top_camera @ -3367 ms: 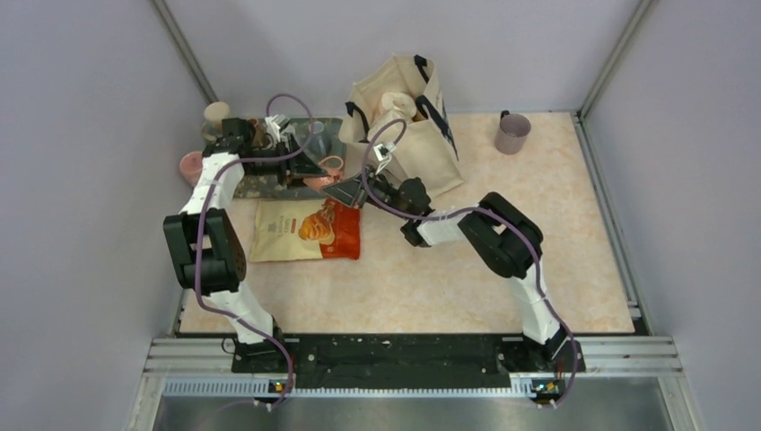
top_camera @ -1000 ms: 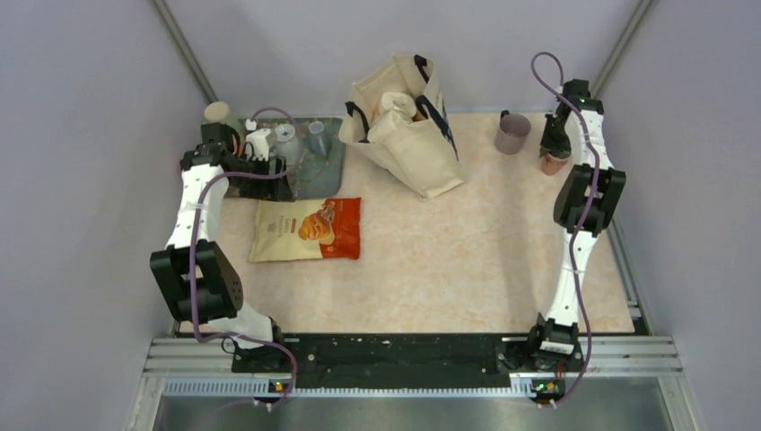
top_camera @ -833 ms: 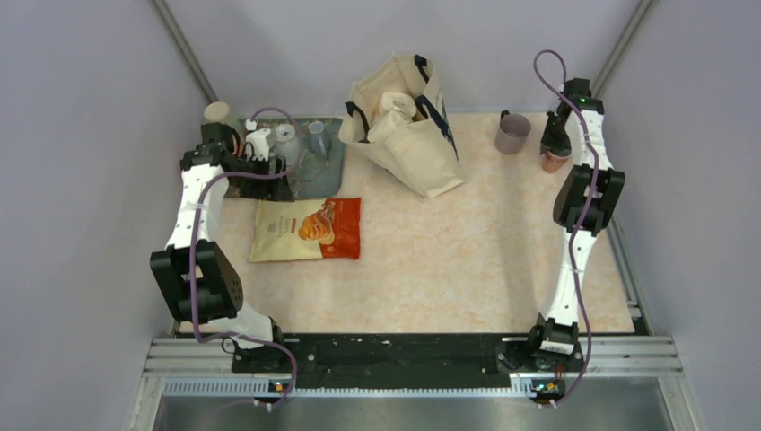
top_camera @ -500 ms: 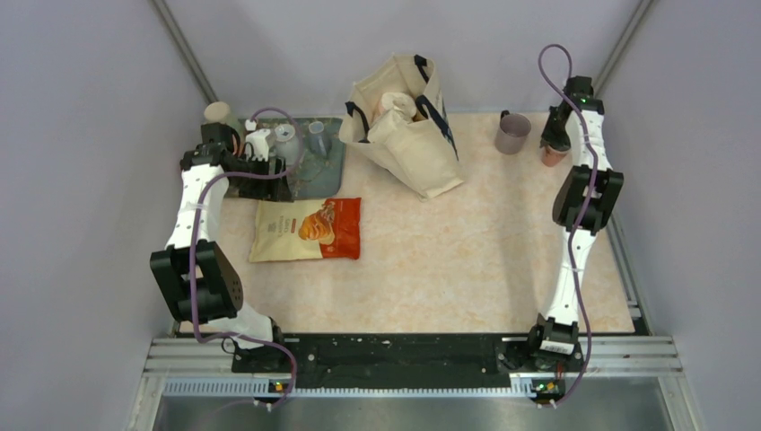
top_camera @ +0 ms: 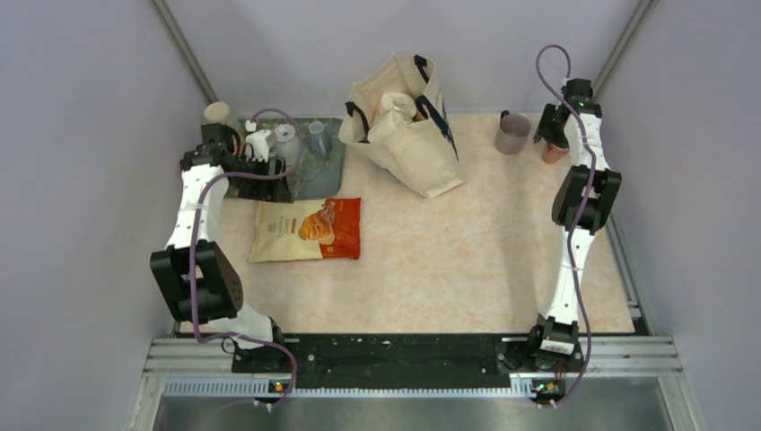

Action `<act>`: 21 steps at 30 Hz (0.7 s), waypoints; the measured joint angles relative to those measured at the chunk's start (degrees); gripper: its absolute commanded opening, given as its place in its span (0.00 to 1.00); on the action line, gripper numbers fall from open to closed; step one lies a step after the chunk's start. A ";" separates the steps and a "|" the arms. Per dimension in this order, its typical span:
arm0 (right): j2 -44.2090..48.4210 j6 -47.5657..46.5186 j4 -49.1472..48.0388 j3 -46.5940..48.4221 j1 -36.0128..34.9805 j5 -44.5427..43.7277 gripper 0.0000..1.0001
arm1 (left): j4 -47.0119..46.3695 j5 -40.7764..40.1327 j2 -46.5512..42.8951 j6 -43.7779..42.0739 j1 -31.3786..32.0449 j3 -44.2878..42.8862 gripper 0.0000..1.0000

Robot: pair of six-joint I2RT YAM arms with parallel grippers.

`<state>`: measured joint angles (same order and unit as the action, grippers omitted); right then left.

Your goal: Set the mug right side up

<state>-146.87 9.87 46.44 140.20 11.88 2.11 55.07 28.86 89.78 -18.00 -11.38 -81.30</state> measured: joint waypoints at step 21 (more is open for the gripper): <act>2.54 -5.22 -2.10 0.04 0.00 3.82 0.75 | 1.20 -0.04 0.00 -0.81 0.00 0.00 0.80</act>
<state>-144.33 4.64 44.34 140.25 11.88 5.93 56.27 28.82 89.78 -18.81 -11.38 -81.30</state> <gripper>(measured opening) 0.658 0.797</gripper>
